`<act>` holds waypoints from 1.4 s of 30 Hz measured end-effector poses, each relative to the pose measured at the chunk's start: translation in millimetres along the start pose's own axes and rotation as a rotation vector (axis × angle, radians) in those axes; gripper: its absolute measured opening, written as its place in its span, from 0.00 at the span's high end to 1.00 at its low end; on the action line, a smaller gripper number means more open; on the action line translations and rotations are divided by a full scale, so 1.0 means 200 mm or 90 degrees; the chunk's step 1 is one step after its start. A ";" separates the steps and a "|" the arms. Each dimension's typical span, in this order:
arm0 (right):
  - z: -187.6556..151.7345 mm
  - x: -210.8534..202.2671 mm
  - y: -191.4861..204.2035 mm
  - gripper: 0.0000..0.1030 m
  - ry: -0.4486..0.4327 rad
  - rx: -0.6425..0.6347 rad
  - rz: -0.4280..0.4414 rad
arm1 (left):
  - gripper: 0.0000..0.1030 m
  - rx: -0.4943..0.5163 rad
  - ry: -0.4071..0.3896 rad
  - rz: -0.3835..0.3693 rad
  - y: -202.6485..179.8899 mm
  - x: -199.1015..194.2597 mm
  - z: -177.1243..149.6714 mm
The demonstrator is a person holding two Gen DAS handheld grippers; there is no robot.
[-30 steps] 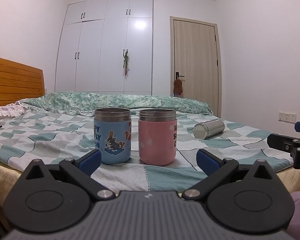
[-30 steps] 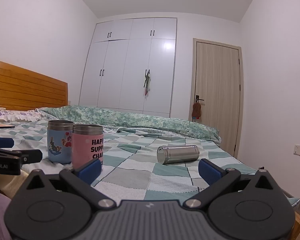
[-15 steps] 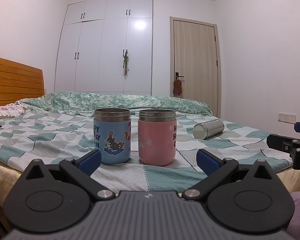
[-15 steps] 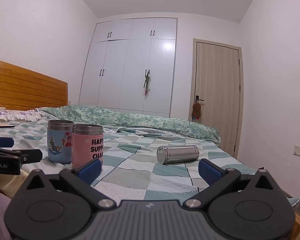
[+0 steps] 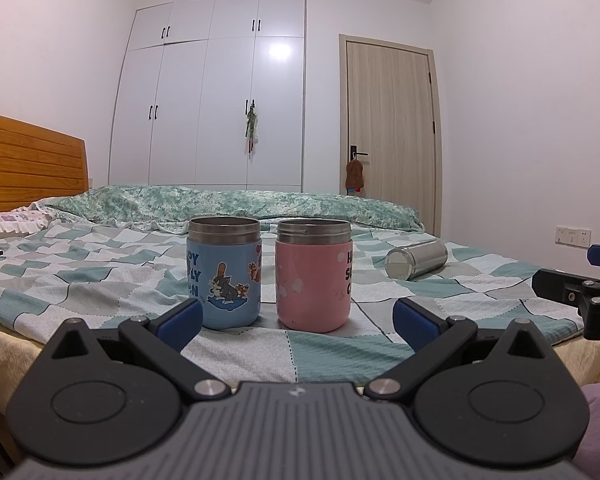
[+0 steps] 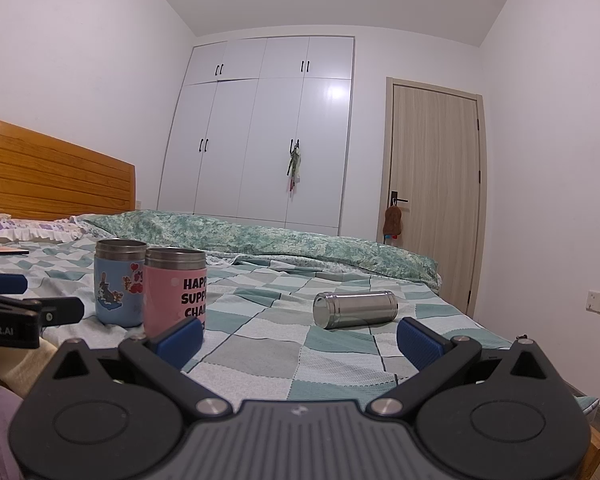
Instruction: Flip cup upright
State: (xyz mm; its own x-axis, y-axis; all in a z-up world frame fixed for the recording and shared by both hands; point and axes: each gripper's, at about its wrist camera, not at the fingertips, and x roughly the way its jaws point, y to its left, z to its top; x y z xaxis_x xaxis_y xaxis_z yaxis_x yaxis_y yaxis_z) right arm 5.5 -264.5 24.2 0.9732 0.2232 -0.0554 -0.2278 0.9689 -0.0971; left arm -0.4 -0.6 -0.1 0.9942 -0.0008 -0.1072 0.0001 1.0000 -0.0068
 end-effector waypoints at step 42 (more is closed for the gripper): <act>0.00 0.00 0.00 0.00 0.001 -0.002 0.000 | 0.00 -0.001 -0.001 0.000 -0.02 -0.01 0.00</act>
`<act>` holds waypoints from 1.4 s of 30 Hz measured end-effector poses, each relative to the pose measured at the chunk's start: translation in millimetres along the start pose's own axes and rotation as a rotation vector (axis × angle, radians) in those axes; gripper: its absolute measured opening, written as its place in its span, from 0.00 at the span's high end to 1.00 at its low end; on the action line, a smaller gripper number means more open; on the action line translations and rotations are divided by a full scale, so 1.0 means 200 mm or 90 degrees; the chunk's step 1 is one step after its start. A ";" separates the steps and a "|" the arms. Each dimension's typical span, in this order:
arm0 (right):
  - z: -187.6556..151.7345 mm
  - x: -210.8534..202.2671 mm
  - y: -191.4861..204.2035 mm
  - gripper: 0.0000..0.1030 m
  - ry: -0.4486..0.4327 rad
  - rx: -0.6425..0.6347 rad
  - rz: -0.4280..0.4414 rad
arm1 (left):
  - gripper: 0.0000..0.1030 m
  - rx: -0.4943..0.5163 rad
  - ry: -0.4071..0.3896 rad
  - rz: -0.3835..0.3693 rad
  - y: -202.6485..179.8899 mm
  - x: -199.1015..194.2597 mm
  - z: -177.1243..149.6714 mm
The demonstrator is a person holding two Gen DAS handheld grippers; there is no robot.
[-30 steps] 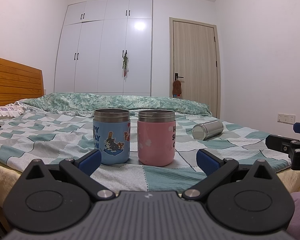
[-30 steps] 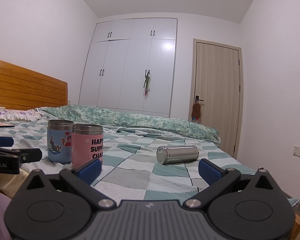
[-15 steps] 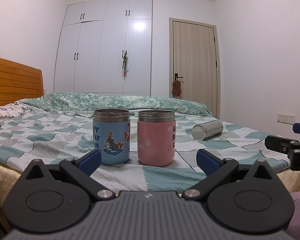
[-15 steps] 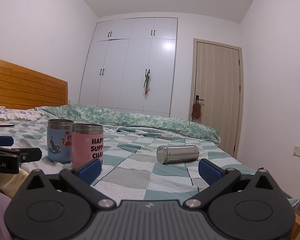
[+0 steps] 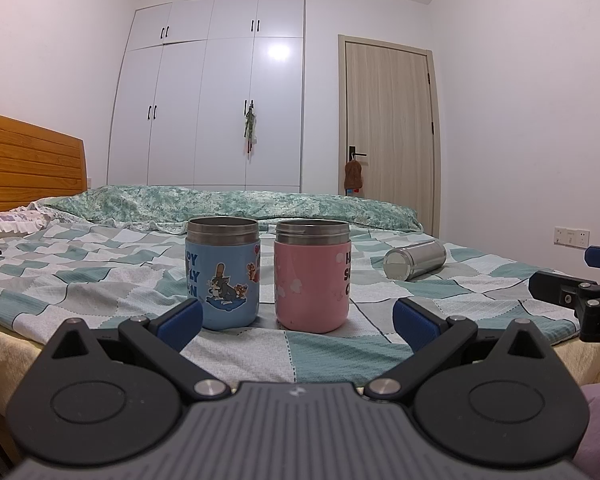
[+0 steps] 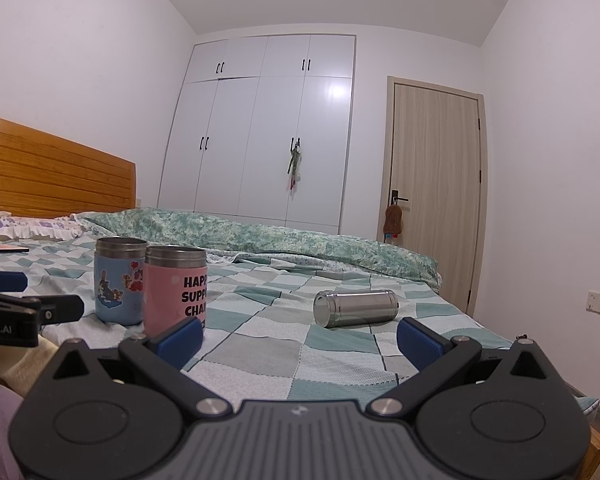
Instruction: Flip cup upright
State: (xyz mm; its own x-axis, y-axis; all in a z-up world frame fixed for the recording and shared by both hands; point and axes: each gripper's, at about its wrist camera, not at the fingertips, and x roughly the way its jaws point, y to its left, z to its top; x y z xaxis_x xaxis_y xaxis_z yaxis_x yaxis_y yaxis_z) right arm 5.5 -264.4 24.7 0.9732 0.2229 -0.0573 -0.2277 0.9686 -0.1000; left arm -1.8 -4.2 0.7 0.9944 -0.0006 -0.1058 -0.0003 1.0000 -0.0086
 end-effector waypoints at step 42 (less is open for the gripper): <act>0.31 0.31 -0.46 0.00 0.055 -0.161 0.070 | 0.00 0.030 0.023 -0.091 -0.49 0.39 0.23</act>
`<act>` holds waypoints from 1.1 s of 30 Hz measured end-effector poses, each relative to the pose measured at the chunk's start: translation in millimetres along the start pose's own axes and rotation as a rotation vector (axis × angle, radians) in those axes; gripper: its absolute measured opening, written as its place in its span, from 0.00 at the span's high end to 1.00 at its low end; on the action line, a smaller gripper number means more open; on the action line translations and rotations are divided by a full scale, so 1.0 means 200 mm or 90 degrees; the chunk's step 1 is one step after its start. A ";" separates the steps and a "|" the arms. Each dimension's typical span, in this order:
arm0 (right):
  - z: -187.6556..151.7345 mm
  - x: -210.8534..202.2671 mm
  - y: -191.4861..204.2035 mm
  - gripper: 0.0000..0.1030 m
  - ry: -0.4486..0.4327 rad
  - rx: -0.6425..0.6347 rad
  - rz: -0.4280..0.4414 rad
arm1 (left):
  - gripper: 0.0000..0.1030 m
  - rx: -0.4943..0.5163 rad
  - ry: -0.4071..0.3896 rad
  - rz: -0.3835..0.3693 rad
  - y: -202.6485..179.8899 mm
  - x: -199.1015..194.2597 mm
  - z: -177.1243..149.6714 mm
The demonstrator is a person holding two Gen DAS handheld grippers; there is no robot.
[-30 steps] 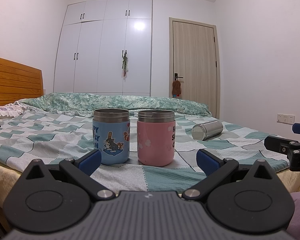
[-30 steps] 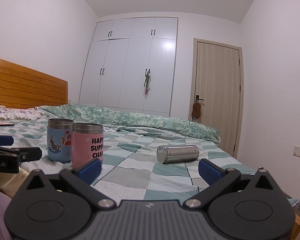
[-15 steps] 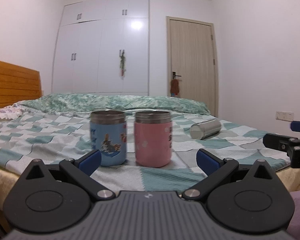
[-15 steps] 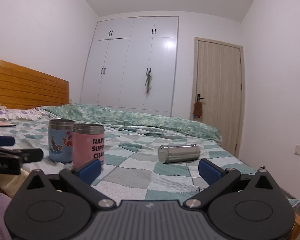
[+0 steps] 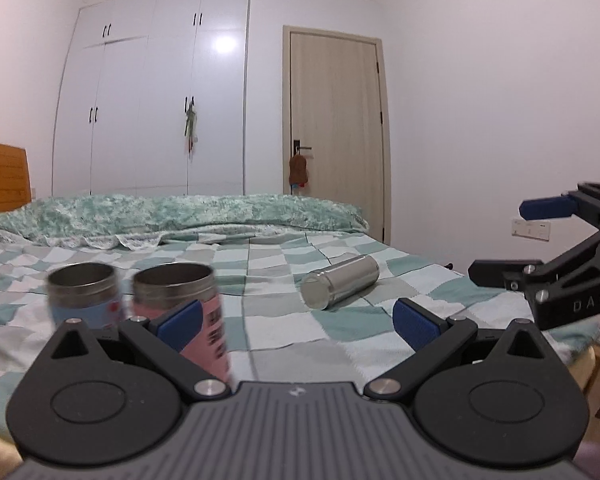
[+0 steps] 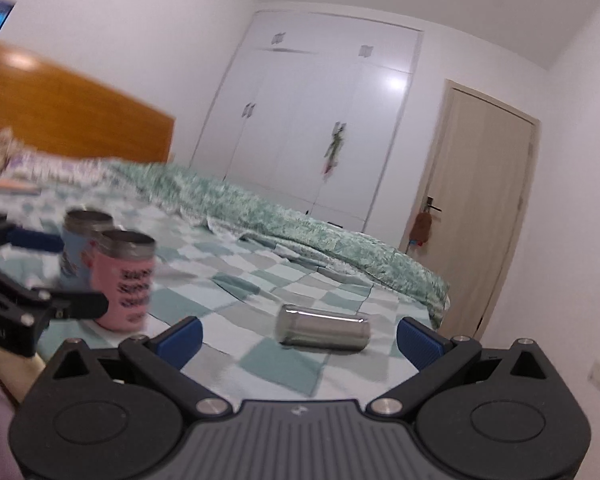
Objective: Flip cup upright
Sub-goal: 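Move the right tool to the lying silver bottle and close on it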
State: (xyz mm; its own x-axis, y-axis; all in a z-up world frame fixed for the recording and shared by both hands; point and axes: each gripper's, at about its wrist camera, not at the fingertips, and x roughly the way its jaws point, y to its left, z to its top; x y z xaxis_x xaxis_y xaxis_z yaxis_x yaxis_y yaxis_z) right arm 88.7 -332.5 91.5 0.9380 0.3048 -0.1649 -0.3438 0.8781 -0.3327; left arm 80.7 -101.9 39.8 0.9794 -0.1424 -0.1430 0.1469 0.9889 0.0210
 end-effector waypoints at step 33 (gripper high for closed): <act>-0.18 1.57 -0.23 0.12 0.053 -0.589 0.258 | 0.00 -0.050 0.212 0.213 -0.05 1.35 0.10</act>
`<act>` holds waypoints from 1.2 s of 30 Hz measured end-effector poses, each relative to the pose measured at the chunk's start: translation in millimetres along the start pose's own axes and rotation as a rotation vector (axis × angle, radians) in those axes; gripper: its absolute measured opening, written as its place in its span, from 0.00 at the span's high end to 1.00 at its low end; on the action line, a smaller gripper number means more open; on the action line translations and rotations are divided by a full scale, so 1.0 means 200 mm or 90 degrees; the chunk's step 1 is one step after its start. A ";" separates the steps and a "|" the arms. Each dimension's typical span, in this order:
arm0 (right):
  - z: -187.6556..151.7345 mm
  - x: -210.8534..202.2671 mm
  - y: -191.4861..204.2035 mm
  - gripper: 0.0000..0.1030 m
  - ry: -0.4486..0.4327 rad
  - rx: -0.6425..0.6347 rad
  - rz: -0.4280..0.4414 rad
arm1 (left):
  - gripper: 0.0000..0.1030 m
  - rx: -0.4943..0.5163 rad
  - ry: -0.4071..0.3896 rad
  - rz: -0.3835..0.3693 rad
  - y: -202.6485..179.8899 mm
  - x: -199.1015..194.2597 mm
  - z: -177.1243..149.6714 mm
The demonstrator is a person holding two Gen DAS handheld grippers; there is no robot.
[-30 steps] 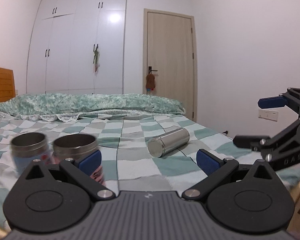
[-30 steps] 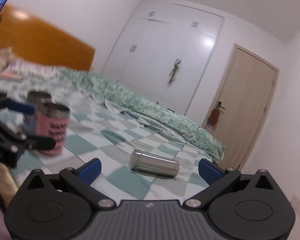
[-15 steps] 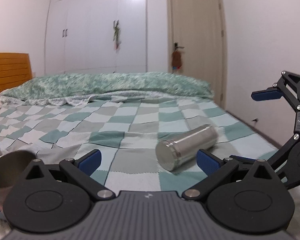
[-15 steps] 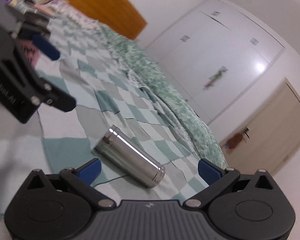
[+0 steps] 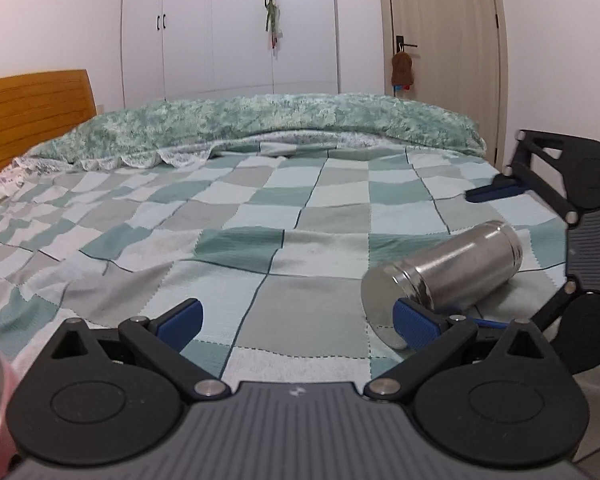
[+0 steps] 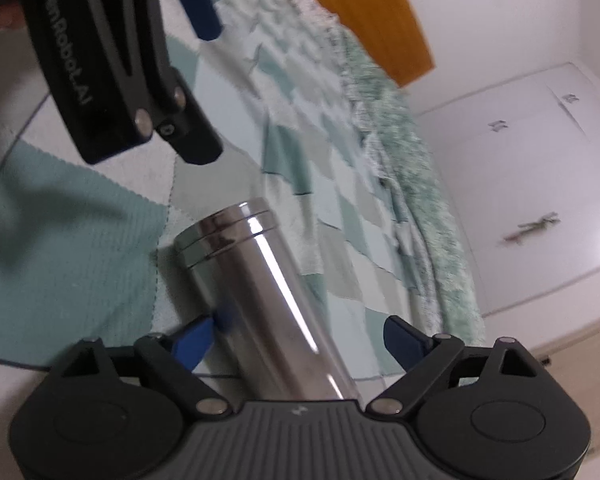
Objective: Flip cup upright
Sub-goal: 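Move the right tool to the lying silver bottle and close on it, then lift the silver bottle with the right tool and rotate it upright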
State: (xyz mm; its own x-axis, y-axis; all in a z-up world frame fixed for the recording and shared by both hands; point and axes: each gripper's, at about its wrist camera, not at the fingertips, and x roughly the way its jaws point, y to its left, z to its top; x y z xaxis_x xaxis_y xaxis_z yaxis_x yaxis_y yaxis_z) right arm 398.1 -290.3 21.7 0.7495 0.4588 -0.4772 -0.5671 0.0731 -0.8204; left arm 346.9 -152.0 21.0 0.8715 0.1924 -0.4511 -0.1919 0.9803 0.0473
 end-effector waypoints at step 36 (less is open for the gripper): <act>0.62 -0.88 0.58 0.38 0.047 0.115 -0.020 | 0.00 0.100 -0.048 -0.253 0.51 -0.97 -0.17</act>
State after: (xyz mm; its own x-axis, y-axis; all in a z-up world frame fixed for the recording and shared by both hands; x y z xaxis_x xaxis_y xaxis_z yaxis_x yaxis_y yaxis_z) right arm 158.9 -252.8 49.1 0.7873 0.3878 -0.4793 -0.5899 0.2477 -0.7685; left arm 142.7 -91.7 82.2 0.8954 -0.2044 -0.3956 0.2312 0.9727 0.0209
